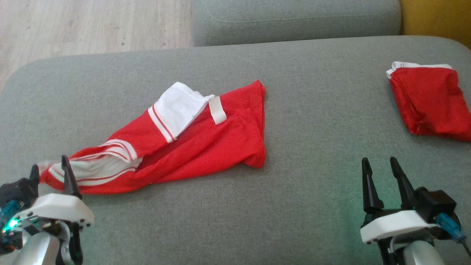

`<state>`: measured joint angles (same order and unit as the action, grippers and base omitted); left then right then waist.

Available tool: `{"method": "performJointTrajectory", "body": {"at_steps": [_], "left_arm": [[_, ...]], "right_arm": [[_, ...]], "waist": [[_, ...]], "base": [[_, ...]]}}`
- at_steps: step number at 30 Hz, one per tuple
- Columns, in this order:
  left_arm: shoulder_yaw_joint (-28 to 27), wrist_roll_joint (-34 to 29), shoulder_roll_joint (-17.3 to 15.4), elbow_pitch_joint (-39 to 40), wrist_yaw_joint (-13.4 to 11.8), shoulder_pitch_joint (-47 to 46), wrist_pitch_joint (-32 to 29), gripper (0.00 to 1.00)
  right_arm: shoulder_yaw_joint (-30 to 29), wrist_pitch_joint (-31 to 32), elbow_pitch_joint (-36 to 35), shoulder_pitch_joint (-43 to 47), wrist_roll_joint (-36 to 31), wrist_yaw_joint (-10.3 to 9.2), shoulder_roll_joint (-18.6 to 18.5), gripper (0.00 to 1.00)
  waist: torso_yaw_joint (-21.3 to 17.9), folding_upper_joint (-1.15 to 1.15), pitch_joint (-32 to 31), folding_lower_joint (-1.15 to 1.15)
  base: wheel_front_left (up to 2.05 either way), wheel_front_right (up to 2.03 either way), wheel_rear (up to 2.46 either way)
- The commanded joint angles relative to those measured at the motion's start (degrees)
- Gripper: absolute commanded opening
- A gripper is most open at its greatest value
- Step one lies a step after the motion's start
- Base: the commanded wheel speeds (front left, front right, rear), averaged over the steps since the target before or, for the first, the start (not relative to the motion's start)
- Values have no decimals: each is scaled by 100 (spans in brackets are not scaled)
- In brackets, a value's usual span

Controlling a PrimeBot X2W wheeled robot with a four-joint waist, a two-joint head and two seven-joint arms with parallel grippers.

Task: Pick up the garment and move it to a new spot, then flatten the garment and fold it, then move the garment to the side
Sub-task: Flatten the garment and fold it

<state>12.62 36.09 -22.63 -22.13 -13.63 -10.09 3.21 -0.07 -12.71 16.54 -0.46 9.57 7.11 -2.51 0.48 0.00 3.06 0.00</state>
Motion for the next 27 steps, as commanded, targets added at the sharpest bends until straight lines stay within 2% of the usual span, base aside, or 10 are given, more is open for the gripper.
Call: {"method": "performJointTrajectory", "body": {"at_steps": [1, 9, 13, 19, 27], "left_arm": [[-326, 28, -184, 241, -42, -198, 114, 100], [-364, -75, -269, 940, -71, -35, 449, 100], [-201, -164, -178, 1507, -138, 205, 478, 100], [371, -292, 236, 2042, -118, 582, 524, 100], [957, -304, 915, 1870, 59, 567, 789, 100]], "right_arm": [[123, -70, -143, -170, -23, 37, -37, 100], [53, -15, -168, -147, -117, 37, -37, 100], [70, 60, -203, -204, -212, 37, -37, 100], [190, 356, -180, -729, -503, 37, -37, 100], [282, 848, 570, -1899, -927, 37, -37, 100]], "waist": [[19, 0, -16, 0], [191, 0, -199, 0], [365, 0, -253, 0], [776, 0, -109, 0], [1541, 0, 353, 0]], "base": [[0, 0, 0], [0, 0, 0], [0, 0, 0], [0, 0, 0], [0, 0, 0]]}}
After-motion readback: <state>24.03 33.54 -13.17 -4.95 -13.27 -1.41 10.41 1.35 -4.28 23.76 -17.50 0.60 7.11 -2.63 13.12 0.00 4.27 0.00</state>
